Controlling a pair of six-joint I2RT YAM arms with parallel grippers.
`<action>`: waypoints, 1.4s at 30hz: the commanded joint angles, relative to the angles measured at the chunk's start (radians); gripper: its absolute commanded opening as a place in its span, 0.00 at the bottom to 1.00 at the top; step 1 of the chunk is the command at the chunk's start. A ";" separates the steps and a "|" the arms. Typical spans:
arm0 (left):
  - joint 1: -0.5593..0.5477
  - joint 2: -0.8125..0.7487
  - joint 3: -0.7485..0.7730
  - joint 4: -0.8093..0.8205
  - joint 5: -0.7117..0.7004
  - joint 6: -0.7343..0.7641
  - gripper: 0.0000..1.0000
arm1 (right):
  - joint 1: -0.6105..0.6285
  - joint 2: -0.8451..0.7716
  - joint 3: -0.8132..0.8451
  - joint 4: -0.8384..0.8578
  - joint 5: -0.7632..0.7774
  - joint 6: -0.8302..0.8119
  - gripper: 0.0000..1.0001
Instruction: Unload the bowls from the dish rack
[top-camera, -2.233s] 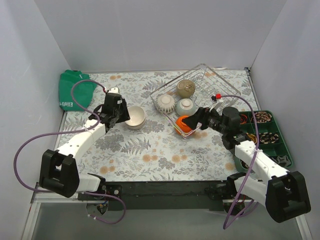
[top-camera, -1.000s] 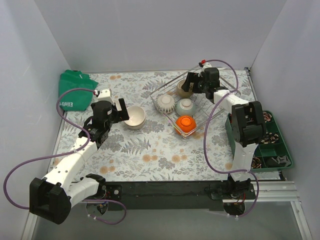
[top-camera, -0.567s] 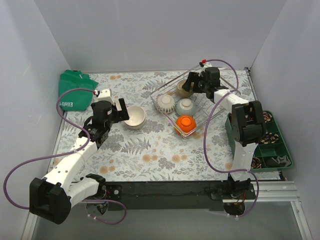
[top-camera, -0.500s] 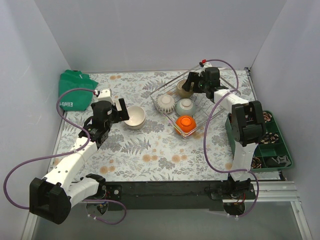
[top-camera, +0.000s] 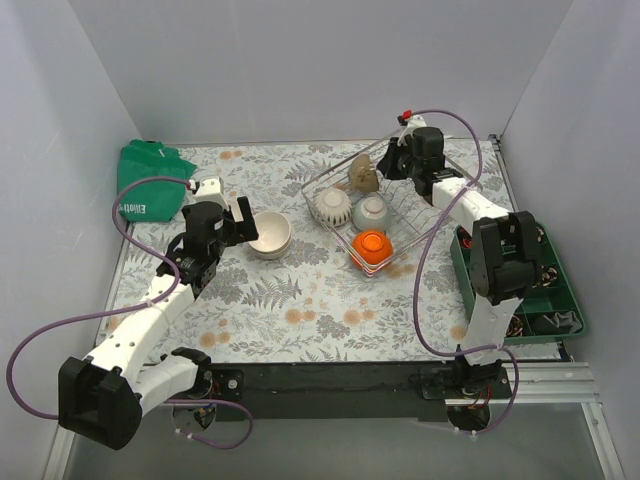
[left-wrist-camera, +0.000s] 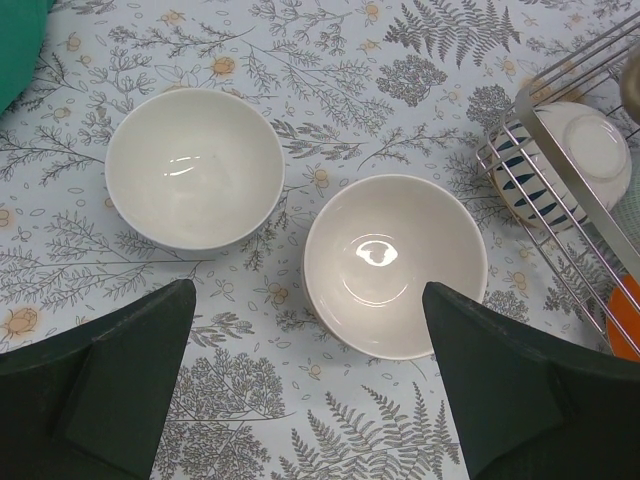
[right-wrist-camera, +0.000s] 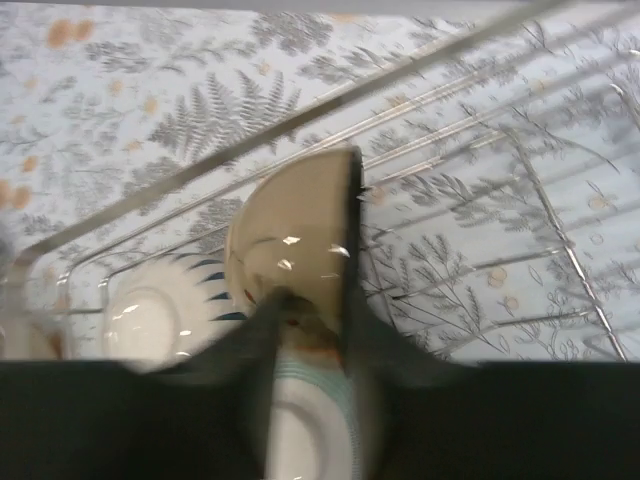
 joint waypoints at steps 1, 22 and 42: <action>-0.004 -0.036 -0.015 0.009 0.007 0.011 0.98 | 0.007 -0.103 -0.003 0.031 0.010 -0.085 0.03; -0.004 -0.033 -0.018 0.011 0.014 0.010 0.98 | 0.085 -0.026 0.060 -0.099 -0.228 -0.381 0.55; -0.004 -0.025 -0.018 0.011 0.024 0.012 0.98 | 0.121 0.149 0.181 -0.154 -0.292 -0.468 0.21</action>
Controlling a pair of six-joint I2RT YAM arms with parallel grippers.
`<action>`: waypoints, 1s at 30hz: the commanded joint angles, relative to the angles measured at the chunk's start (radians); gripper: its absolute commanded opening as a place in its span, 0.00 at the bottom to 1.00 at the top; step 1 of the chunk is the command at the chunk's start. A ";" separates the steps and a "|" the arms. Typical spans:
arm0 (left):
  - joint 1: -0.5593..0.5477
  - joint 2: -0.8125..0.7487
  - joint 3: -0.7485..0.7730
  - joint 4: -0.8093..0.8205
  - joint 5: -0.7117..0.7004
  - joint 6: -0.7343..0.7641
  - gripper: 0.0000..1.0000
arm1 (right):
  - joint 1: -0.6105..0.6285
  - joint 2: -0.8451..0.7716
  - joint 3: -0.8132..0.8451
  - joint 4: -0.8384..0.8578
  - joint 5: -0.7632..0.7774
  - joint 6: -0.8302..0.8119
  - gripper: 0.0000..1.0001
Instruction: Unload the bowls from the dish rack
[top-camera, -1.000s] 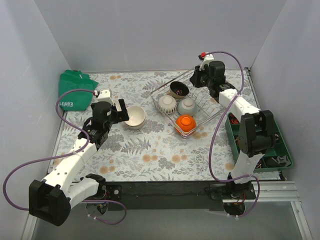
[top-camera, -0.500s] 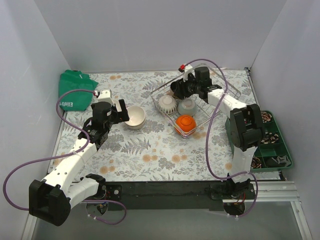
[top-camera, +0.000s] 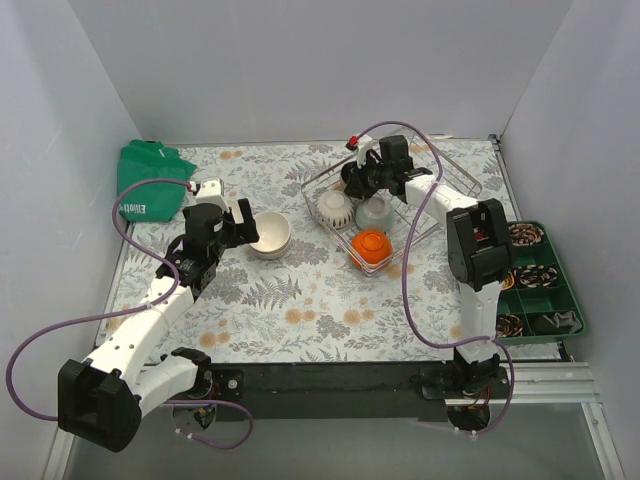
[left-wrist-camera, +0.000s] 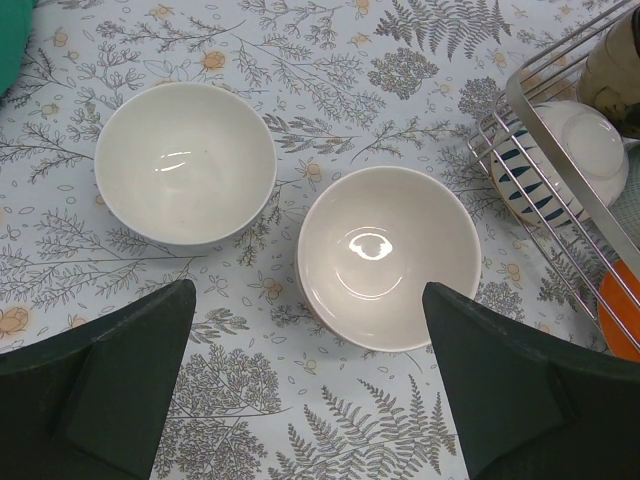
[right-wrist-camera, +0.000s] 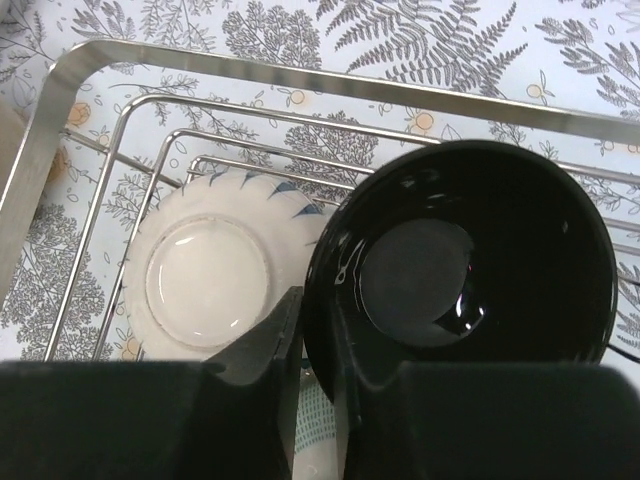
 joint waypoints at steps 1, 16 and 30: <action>-0.004 -0.012 -0.007 0.011 0.003 0.011 0.98 | 0.004 -0.005 0.049 -0.009 -0.013 -0.032 0.14; -0.004 -0.012 -0.004 0.009 0.011 0.007 0.98 | 0.086 -0.215 -0.013 -0.069 0.145 -0.284 0.01; -0.004 -0.011 0.003 0.008 0.060 -0.019 0.98 | 0.351 -0.514 -0.272 -0.063 0.393 -0.457 0.01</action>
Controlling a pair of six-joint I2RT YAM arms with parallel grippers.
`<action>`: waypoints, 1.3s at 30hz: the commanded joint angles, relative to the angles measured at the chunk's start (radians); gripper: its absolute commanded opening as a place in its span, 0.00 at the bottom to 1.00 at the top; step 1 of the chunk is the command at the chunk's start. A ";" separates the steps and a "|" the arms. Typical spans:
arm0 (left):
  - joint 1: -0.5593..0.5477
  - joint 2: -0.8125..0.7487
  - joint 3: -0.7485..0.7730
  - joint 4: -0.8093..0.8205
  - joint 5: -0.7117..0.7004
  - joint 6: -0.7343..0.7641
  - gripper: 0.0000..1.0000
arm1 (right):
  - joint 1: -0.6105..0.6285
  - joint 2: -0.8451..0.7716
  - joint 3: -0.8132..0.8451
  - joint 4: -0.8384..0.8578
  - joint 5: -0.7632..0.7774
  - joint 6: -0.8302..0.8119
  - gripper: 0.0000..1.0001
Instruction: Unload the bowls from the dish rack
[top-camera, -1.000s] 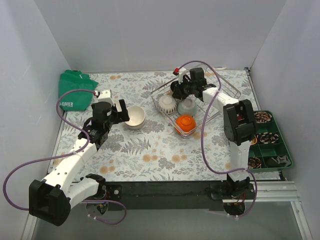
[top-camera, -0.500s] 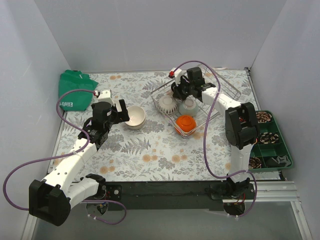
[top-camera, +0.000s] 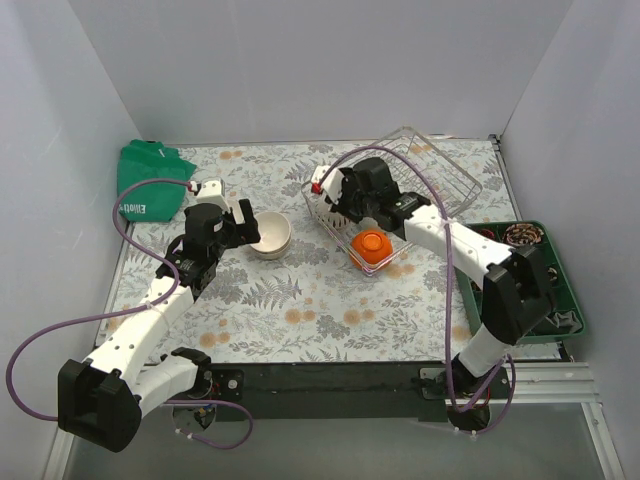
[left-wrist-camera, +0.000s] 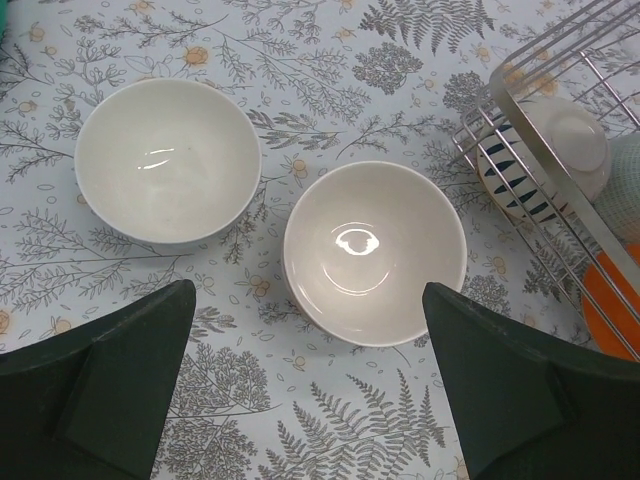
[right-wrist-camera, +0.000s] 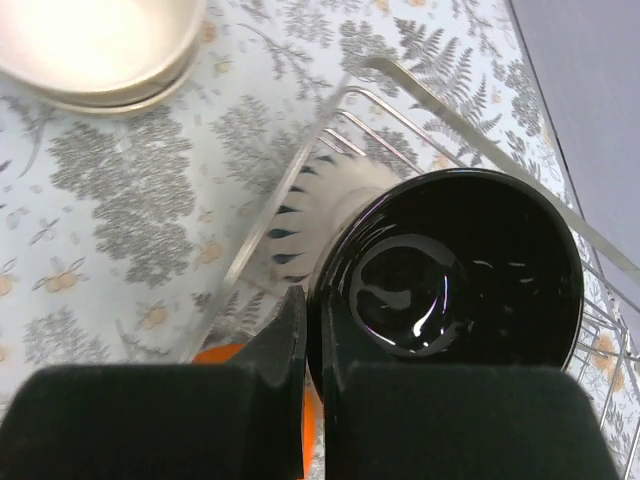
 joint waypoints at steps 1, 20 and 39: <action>-0.004 -0.011 0.005 0.005 0.054 -0.014 0.98 | 0.110 -0.137 -0.068 0.072 0.105 -0.079 0.01; -0.006 0.007 0.210 -0.216 0.560 -0.120 0.98 | 0.490 -0.326 -0.320 0.083 0.223 -0.057 0.01; -0.256 0.161 0.192 -0.366 0.269 -0.116 0.75 | 0.584 -0.232 -0.290 0.084 0.197 -0.031 0.01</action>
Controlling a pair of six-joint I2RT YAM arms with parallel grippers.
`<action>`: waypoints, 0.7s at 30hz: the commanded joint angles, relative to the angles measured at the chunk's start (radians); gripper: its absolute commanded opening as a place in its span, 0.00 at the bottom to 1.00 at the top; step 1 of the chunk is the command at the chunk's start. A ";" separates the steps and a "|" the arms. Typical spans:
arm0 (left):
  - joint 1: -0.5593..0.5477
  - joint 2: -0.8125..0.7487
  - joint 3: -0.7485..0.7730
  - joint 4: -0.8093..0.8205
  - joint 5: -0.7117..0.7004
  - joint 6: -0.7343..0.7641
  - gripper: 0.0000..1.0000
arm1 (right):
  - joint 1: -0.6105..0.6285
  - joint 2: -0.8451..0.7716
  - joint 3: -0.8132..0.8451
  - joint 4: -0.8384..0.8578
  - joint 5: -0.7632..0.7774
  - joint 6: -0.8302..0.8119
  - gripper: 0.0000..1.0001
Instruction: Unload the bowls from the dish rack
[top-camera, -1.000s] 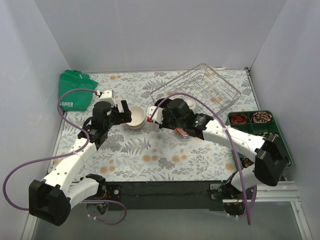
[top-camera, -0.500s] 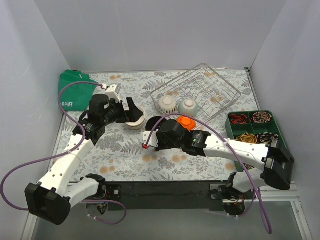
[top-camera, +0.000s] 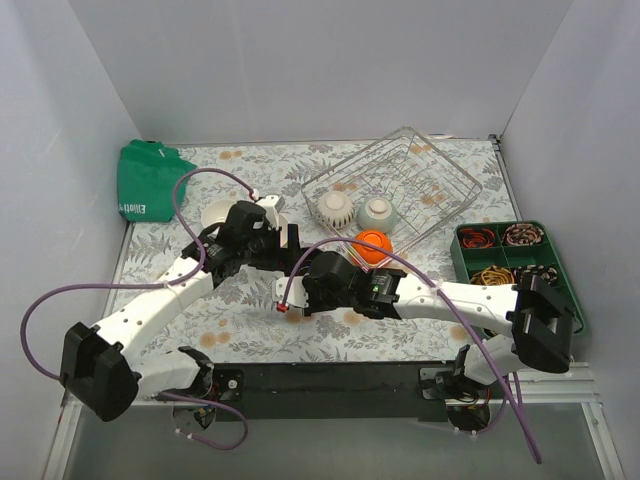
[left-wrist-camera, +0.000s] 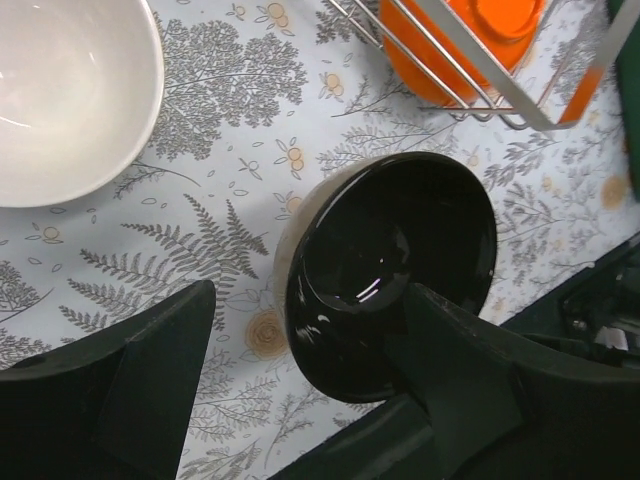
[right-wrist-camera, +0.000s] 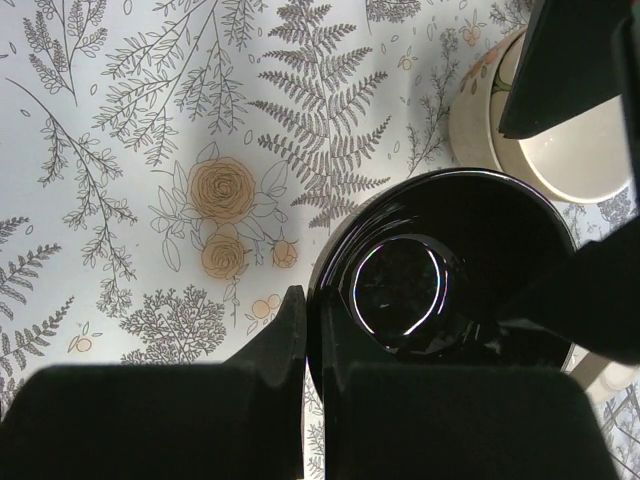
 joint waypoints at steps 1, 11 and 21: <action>-0.026 0.014 0.007 -0.035 -0.120 -0.003 0.73 | 0.012 -0.009 0.048 0.087 0.010 -0.003 0.01; -0.071 0.068 -0.001 -0.045 -0.144 -0.012 0.40 | 0.015 0.015 0.051 0.087 0.030 0.002 0.01; -0.080 0.070 0.013 -0.042 -0.206 -0.014 0.00 | 0.018 0.012 0.030 0.110 0.045 0.037 0.03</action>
